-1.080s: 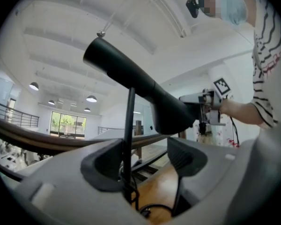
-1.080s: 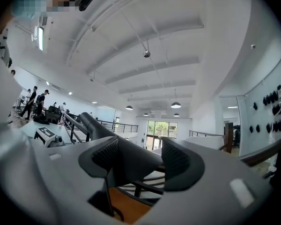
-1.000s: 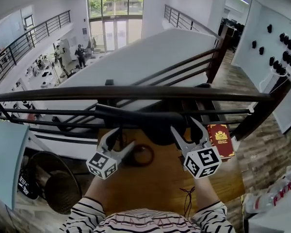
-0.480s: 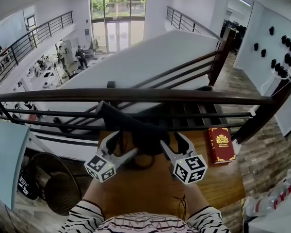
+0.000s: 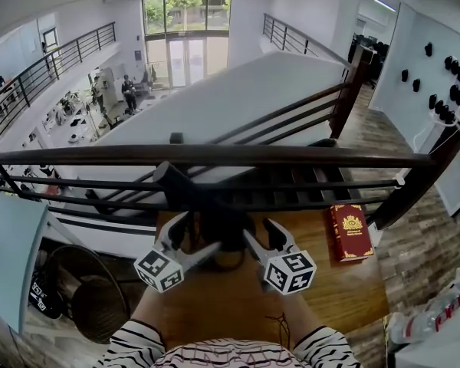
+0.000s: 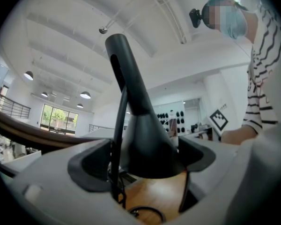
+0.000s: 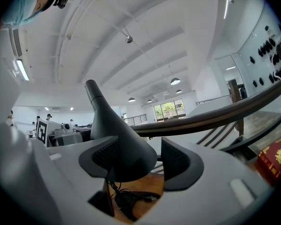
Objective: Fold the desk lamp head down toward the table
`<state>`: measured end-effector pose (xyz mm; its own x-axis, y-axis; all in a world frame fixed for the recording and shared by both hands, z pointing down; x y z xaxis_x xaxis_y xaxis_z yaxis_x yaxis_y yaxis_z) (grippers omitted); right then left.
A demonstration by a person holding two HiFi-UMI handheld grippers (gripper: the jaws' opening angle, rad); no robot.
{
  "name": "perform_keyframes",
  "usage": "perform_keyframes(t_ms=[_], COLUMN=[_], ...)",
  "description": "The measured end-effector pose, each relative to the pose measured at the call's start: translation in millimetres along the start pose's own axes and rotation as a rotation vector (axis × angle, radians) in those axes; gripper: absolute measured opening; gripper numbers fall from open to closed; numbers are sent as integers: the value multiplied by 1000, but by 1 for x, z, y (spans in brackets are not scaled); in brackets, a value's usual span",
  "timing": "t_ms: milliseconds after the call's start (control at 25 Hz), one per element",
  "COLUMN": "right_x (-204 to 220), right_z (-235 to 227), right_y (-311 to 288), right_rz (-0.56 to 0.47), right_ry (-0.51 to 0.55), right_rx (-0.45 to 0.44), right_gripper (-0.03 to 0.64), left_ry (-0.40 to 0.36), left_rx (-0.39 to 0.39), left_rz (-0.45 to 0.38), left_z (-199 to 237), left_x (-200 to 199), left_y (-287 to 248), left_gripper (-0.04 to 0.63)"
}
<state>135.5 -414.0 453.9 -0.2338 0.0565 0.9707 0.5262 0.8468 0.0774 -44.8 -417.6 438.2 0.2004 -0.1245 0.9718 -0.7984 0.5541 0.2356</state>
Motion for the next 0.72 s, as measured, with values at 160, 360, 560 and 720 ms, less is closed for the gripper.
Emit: perform_keyframes(t_ms=[160, 360, 560, 720], right_x=[0, -2, -6, -7], right_z=[3, 6, 11, 18], right_y=[0, 1, 4, 13], right_rz=[-3, -2, -2, -18], right_ry=[-12, -18, -3, -18], right_rx=[0, 6, 14, 24], right_gripper=[268, 266, 251, 241], left_ry=[-11, -20, -38, -48], left_rx=[-2, -19, -49, -80], left_rz=[3, 12, 20, 10], left_z=[0, -2, -6, -12], left_x=[-2, -5, -9, -13], left_y=[2, 3, 7, 21], left_gripper=[446, 445, 444, 440])
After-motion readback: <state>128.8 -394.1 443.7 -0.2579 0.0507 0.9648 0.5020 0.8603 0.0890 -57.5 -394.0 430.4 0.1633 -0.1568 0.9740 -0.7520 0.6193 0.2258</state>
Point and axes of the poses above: the fingertips, and each gripper's own axes: y backward along the fingers, z to its left, x out of its underside, the point moved 5 cm from there along y, backward along the fingers, and after that the axes turned 9 degrees about -z, right-handed, at the moved point
